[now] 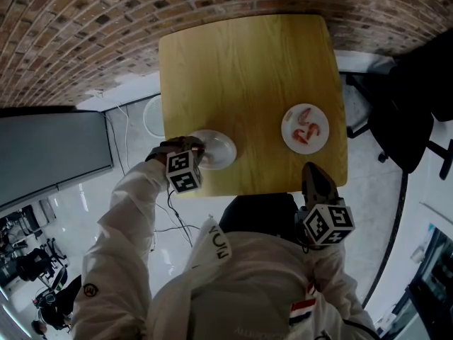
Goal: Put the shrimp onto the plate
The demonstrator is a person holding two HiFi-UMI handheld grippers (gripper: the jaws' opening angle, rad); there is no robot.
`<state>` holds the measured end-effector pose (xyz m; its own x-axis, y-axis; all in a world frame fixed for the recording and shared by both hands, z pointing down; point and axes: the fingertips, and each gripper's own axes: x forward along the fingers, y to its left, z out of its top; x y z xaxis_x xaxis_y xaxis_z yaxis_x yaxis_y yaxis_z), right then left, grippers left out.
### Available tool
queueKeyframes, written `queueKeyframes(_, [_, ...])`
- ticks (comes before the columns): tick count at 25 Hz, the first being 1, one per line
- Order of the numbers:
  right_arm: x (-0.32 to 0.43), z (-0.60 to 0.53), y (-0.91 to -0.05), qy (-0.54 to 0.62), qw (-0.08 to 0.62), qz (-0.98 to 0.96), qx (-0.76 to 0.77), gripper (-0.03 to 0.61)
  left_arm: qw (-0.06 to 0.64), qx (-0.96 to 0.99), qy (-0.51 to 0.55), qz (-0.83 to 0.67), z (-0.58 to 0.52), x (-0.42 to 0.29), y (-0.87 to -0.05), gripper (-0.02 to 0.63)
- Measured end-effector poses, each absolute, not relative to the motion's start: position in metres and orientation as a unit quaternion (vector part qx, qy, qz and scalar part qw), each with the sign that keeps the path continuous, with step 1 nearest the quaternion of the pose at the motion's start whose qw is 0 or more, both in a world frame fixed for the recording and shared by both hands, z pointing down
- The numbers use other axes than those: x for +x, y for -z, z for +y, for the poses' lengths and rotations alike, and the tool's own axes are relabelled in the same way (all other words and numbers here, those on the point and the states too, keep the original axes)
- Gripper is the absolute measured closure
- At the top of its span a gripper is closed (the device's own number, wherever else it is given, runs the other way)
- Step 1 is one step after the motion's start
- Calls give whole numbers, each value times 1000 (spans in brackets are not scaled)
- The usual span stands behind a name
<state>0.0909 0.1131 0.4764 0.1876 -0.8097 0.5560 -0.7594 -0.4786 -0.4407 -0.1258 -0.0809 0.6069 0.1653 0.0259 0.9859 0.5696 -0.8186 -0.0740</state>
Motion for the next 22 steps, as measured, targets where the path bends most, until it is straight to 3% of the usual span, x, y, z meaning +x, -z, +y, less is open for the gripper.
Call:
queueKeyframes(10, [102,129,-469,379,44,507,-773,555,243,-736,600,-198,-72,-105,-581,557])
queueKeyframes(22, [144,169,-459,367,72,476,-796,555,290,-737,566,-228,-38,-27,-552,557])
